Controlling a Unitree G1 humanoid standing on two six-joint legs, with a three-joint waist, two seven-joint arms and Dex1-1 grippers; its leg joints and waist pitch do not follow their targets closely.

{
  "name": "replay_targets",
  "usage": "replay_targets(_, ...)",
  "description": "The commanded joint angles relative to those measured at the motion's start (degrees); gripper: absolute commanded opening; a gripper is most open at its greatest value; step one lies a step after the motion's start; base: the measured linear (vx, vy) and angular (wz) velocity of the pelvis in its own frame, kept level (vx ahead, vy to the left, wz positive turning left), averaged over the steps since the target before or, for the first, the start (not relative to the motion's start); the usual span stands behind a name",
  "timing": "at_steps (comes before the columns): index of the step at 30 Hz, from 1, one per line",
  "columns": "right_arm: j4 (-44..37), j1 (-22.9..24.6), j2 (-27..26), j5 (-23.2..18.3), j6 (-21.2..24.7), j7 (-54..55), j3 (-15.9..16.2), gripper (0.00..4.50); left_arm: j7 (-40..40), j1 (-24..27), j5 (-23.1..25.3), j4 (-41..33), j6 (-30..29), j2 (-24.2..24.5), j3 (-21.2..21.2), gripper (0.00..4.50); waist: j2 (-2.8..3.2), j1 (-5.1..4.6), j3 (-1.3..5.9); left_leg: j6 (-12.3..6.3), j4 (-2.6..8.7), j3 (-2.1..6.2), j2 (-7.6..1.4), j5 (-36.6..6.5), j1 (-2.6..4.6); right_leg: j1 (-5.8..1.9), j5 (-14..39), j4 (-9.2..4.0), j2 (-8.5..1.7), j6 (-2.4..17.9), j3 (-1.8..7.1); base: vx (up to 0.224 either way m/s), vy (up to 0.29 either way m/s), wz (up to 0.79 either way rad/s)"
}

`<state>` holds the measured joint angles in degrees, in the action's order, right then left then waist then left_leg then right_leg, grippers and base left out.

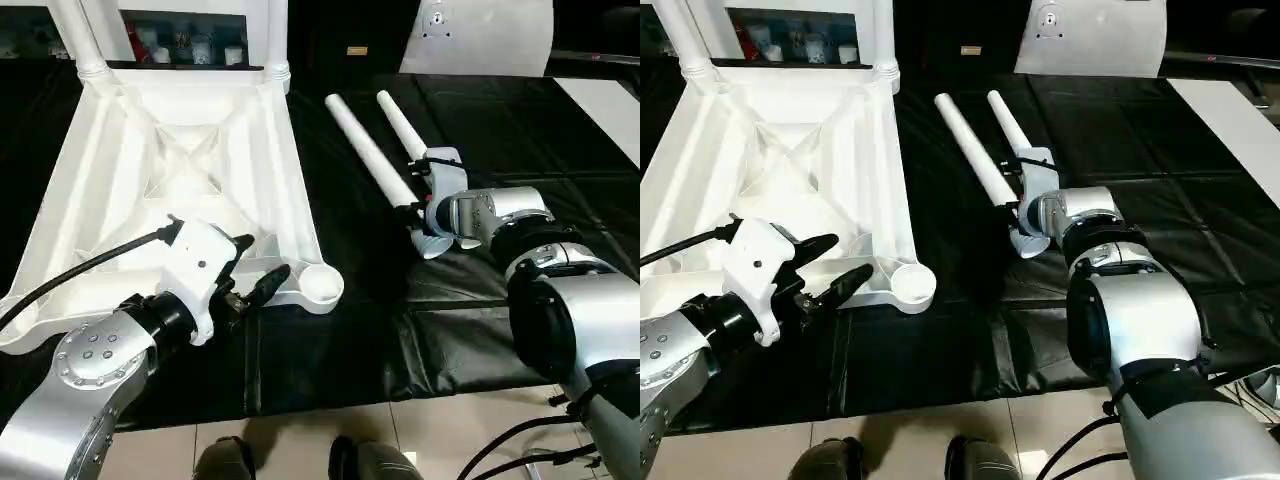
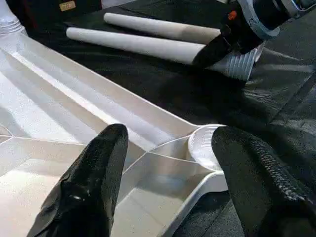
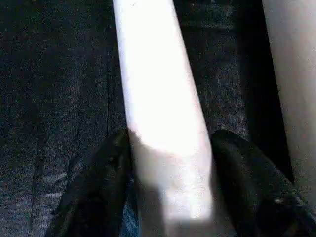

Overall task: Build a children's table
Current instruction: Pick table leg

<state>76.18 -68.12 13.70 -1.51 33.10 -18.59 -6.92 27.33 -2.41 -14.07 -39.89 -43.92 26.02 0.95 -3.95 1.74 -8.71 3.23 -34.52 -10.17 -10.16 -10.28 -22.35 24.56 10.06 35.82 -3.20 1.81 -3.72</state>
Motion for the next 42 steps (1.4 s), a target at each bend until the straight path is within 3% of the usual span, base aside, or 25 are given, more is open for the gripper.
replay_targets(1, 1.50, 1.22, 0.38, -0.47, 0.54, 0.10, -1.38, 2.34, 0.37, -0.65, -0.40, 0.60, 0.58, 0.16, 0.67, 3.40, 0.96, -0.23, 4.66, -0.12, 3.56, 0.55, -2.86, -8.94, 1.18, -3.23, 10.88, -3.60, -4.47, 13.16, 3.38, 0.000, 0.000, 0.00)
replay_targets(6, 1.17, 1.16, 0.26, -1.52, -0.40, -0.98, -2.53, 1.99, -0.20, -1.80, 0.15, 2.52, 2.00, -0.51, 1.02, 3.40, 1.09, -0.20, 5.17, 0.04, 3.31, 0.56, -2.84, -8.87, 1.08, -3.38, 10.18, -3.39, -4.44, 13.48, 3.38, 0.000, 0.000, 0.00)
replay_targets(9, 0.64, 1.68, 0.04, -2.90, -1.60, -2.44, -3.65, 1.94, -1.52, -3.21, 0.77, 4.92, 3.63, -2.00, 1.06, 3.40, 1.47, -0.12, 5.78, 0.11, 3.09, 0.63, -2.88, -8.32, 1.06, -3.65, 8.89, -3.10, -4.48, 14.13, 3.30, 0.000, 0.000, 0.00)
replay_targets(12, 0.19, 1.86, -0.09, -3.99, -2.71, -2.85, -5.22, 1.92, -2.46, -4.25, 1.05, 6.37, 4.29, -2.87, 0.79, 3.40, 1.44, -0.09, 6.05, -0.16, 2.96, 0.56, -2.90, -7.98, 1.07, -3.76, 7.72, -3.02, -4.50, 14.49, 3.31, 0.000, 0.000, 0.00)
replay_targets(14, -1.56, 2.49, -0.52, -6.82, -9.19, -3.52, -8.38, 1.91, -4.16, -6.24, 1.22, 8.92, 5.38, -4.72, 0.05, 3.40, 1.51, 0.07, 6.34, -0.41, 2.77, 0.48, -2.93, -7.53, 1.10, -3.73, 6.59, -2.93, -4.54, 14.94, 3.30, 0.000, 0.000, 0.00)
replay_targets(16, -2.76, 2.92, -0.85, -8.50, -12.62, -4.26, -10.04, 1.91, -4.60, -7.28, 1.11, 10.36, 6.12, -5.48, -0.29, 3.40, 1.66, 0.21, 6.80, -1.00, 2.62, 0.52, -2.97, -6.79, 0.98, -3.97, 5.30, -2.72, -4.62, 15.47, 3.23, 0.000, 0.000, 0.00)
replay_targets(18, -4.38, 3.38, -0.79, -10.49, -11.48, -5.61, -11.49, 1.91, -5.23, -9.18, 1.46, 12.58, 7.12, -6.43, -0.13, 3.40, 1.89, 0.26, 6.96, -1.55, 2.48, 0.57, -2.93, -6.61, 0.99, -4.01, 4.66, -2.63, -4.44, 15.93, 3.16, 0.000, 0.000, 0.00)
replay_targets(21, -9.24, 6.05, -2.04, -12.55, -18.13, -6.66, -13.10, 1.91, -6.84, -12.07, 2.33, 16.22, 8.66, -7.97, -0.05, 3.40, 2.29, 0.52, 7.24, -1.58, 2.28, 0.57, -2.95, -7.92, 1.08, -4.00, 6.28, -2.81, -4.67, 15.47, 3.17, 0.000, 0.000, 0.00)
replay_targets(23, -12.18, 7.84, -2.65, -12.57, -19.14, -7.44, -12.62, 1.91, -7.02, -13.55, 2.27, 17.68, 9.46, -8.70, 0.00, 3.40, 2.01, 0.46, 7.34, -1.74, 2.24, 0.52, -2.82, -7.66, 0.94, -4.08, 6.65, -2.87, -4.52, 15.46, 3.14, 0.000, 0.000, 0.00)
replay_targets(25, -17.05, 10.49, -3.80, -14.21, -19.39, -8.78, -13.35, 1.91, -7.58, -15.77, 2.22, 19.81, 10.32, -9.76, -0.01, 3.40, 2.24, 0.64, 7.64, -1.75, 2.18, 0.58, -2.80, -7.98, 0.99, -4.16, 8.39, -2.92, -4.55, 15.08, 3.12, 0.000, 0.000, 0.00)
replay_targets(26, -18.77, 11.51, -4.27, -14.89, -20.06, -9.68, -13.57, 1.91, -7.89, -16.58, 2.19, 20.70, 10.78, -10.21, -0.06, 3.40, 2.13, 0.75, 7.44, -1.75, 2.26, 0.46, -2.71, -8.92, 0.96, -4.07, 10.34, -3.52, -4.55, 14.03, 3.15, 0.000, 0.000, 0.00)
replay_targets(28, -22.95, 13.70, -5.13, -17.10, -17.57, -12.11, -14.03, 1.91, -8.18, -18.00, 1.60, 22.18, 10.70, -11.01, -0.54, 3.40, 2.19, 0.85, 7.78, -1.53, 2.26, 0.64, -2.80, -8.79, 1.08, -4.28, 10.71, -3.38, -4.57, 13.43, 3.08, 0.000, 0.000, 0.00)
replay_targets(32, -40.62, 23.78, -8.40, -26.17, -9.10, -19.77, -13.50, 1.90, -9.19, -22.49, -1.69, 27.04, 9.24, -13.82, -3.59, 3.40, 2.33, 0.96, 7.86, -1.50, 2.49, 0.91, -2.82, -9.43, 1.31, -4.34, 12.44, -3.74, -4.54, 12.19, 2.94, 0.000, 0.000, 0.00)
replay_targets(34, -54.87, 33.48, -9.94, -33.02, -3.05, -24.92, -10.64, 1.90, -9.56, -26.41, -6.43, 30.80, 7.21, -16.86, -7.12, 3.40, 2.32, 1.25, 7.95, -1.74, 2.62, 1.09, -2.78, -8.50, 1.25, -4.54, 12.01, -3.92, -4.51, 11.64, 2.94, 0.000, 0.000, 0.00)
replay_targets(35, -56.06, 34.28, -10.05, -33.74, -2.52, -25.39, -10.37, 1.90, -9.56, -26.80, -7.06, 31.06, 7.05, -17.26, -7.47, 3.40, 2.18, 1.44, 7.83, -2.04, 2.68, 0.88, -2.49, -7.99, 1.00, -4.74, 12.34, -4.31, -4.31, 10.76, 2.89, 0.000, 0.000, 0.00)
replay_targets(36, -59.58, 36.67, -10.36, -35.92, -0.90, -26.76, -9.56, 1.90, -9.59, -27.98, -8.97, 31.82, 6.51, -18.50, -8.54, 3.40, 2.19, 1.81, 8.00, -2.19, 2.58, 0.94, -2.65, -7.75, 1.21, -4.61, 12.47, -4.31, -4.62, 10.67, 2.97, 0.000, 0.000, 0.00)
replay_targets(37, -61.95, 38.17, -10.59, -37.40, 0.66, -27.11, -9.14, 1.90, -9.85, -28.81, -10.02, 32.33, 5.84, -19.30, -9.10, 3.40, 1.98, 1.84, 8.12, -2.05, 2.64, 1.07, -2.66, -7.50, 0.89, -4.73, 13.28, -4.24, -4.75, 10.92, 2.79, 0.000, 0.000, 0.00)
replay_targets(40, -67.81, 41.87, -11.19, -39.52, 4.15, -27.22, -7.46, 1.90, -9.03, -30.39, -13.19, 33.29, 3.54, -21.14, -9.60, 3.40, 2.11, 2.04, 7.90, -1.31, 2.55, 0.94, -2.59, -8.72, 1.21, -4.14, 18.07, -4.86, -4.78, 9.69, 2.77, 0.000, 0.000, 0.00)
replay_targets(42, -70.31, 43.30, -11.58, -40.32, 5.61, -27.05, -6.74, 1.90, -8.93, -30.88, -15.19, 33.24, 1.86, -22.38, -9.91, 3.40, 2.15, 1.95, 7.82, -1.00, 2.71, 1.12, -2.56, -9.10, 1.05, -4.09, 19.91, -5.07, -4.76, 8.71, 2.68, 0.000, 0.000, 0.00)
